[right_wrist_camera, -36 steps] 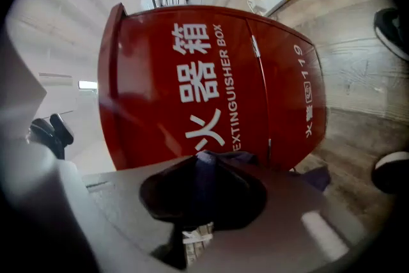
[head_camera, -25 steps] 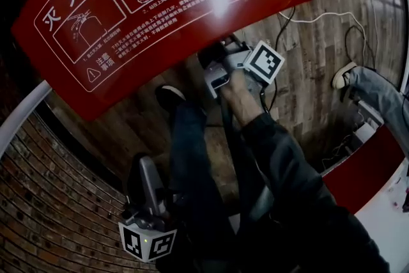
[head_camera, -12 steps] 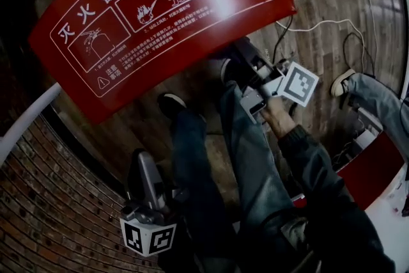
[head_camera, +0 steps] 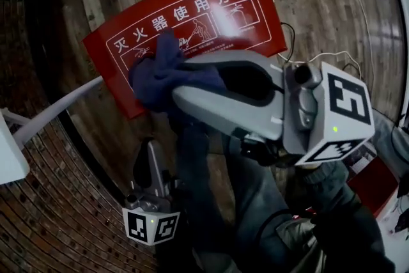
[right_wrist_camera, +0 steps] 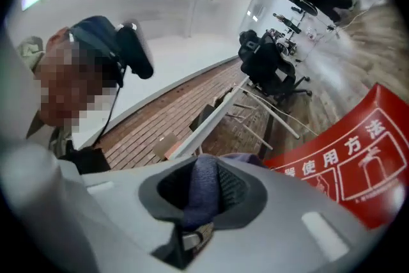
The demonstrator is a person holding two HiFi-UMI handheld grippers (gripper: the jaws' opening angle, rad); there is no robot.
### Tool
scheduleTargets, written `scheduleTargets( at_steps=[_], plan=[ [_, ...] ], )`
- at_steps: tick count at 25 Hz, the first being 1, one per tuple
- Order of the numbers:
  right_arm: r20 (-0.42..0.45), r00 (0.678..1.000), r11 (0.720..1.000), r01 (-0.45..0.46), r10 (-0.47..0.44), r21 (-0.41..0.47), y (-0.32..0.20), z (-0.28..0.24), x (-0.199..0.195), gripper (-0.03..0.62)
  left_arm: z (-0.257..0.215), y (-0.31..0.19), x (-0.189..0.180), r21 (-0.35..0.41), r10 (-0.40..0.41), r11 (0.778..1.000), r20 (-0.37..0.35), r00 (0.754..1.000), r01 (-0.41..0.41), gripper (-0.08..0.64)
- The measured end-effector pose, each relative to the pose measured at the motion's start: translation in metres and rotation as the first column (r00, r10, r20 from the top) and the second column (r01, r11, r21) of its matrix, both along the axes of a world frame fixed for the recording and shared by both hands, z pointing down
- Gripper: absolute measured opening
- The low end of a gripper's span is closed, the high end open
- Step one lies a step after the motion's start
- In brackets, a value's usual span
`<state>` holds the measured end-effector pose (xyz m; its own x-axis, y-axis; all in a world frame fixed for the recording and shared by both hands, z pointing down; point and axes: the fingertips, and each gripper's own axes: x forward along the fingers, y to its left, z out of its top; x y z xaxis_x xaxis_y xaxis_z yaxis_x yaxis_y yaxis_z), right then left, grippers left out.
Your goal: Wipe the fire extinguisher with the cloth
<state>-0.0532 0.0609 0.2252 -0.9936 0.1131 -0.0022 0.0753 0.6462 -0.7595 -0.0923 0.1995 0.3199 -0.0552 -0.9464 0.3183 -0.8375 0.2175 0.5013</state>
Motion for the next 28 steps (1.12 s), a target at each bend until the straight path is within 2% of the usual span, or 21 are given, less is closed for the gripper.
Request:
scheduleTargets(
  at_steps=[2,4,5,7,9,10,12,14,15,17,19,20,22,25,27,28],
  plan=[
    [-0.092,0.995,0.999,0.031,-0.028,0.027,-0.001,0.023,-0.021,0.068,-0.006,-0.008,-0.005,-0.009,0.017,1.0,0.038,0.999,-0.017,0.0],
    [-0.238,0.971,0.99,0.033,0.0,0.136,-0.004,0.057,-0.023,0.096,-0.011,-0.018,-0.01,-0.026,0.032,0.999,0.086,0.996,-0.03,0.016],
    [-0.29,0.956,0.978,0.031,0.031,0.207,-0.006,0.07,-0.018,0.14,-0.012,-0.023,-0.012,-0.035,0.041,0.999,0.108,0.993,-0.038,0.048],
    [-0.319,0.945,0.952,0.034,0.069,0.305,-0.006,0.082,-0.002,0.188,-0.012,-0.037,-0.013,-0.06,0.071,0.996,0.145,0.987,-0.063,0.134],
    [-0.303,0.949,0.946,0.017,0.086,0.322,-0.008,0.08,0.013,0.195,-0.01,-0.053,-0.011,-0.088,0.122,0.99,0.191,0.974,-0.107,0.208],
    [-0.312,0.945,0.945,0.014,0.094,0.328,-0.009,0.079,0.02,0.222,-0.01,-0.063,-0.008,-0.105,0.152,0.986,0.221,0.963,-0.132,0.234],
    [-0.392,0.913,0.921,0.053,0.112,0.386,-0.011,0.086,0.034,0.309,-0.011,-0.081,-0.004,-0.142,0.205,0.975,0.297,0.933,-0.169,0.327],
    [-0.464,0.871,0.89,0.076,0.16,0.449,-0.016,0.091,0.053,0.318,-0.014,-0.098,0.001,-0.184,0.254,0.963,0.387,0.887,-0.196,0.397],
    [-0.472,0.861,0.888,0.055,0.189,0.456,-0.021,0.09,0.064,0.318,-0.015,-0.107,0.003,-0.201,0.281,0.956,0.422,0.862,-0.214,0.4],
    [-0.447,0.863,0.896,-0.014,0.235,0.444,-0.034,0.085,0.087,0.318,-0.012,-0.128,0.01,-0.237,0.353,0.933,0.457,0.816,-0.271,0.4],
    [-0.421,0.866,0.899,-0.069,0.27,0.433,-0.045,0.084,0.109,0.318,0.003,-0.144,0.02,-0.3,0.432,0.898,0.456,0.778,-0.323,0.392],
    [-0.427,0.859,0.902,-0.088,0.283,0.423,-0.048,0.087,0.12,0.316,0.013,-0.15,0.023,-0.331,0.456,0.884,0.449,0.768,-0.33,0.364],
    [-0.449,0.844,0.91,-0.103,0.293,0.401,-0.048,0.097,0.137,0.316,0.026,-0.156,0.025,-0.354,0.448,0.883,0.434,0.782,-0.31,0.333],
    [-0.452,0.845,0.911,-0.092,0.285,0.403,-0.044,0.104,0.148,0.317,0.03,-0.162,0.022,-0.366,0.428,0.887,0.421,0.799,-0.282,0.285],
    [-0.456,0.846,0.912,-0.082,0.278,0.403,-0.045,0.107,0.149,0.316,0.029,-0.17,0.016,-0.36,0.423,0.889,0.411,0.808,-0.282,0.184],
    [-0.467,0.841,0.915,-0.079,0.275,0.396,-0.046,0.109,0.15,0.318,0.026,-0.175,0.01,-0.348,0.415,0.894,0.411,0.812,-0.281,0.155]
  ],
)
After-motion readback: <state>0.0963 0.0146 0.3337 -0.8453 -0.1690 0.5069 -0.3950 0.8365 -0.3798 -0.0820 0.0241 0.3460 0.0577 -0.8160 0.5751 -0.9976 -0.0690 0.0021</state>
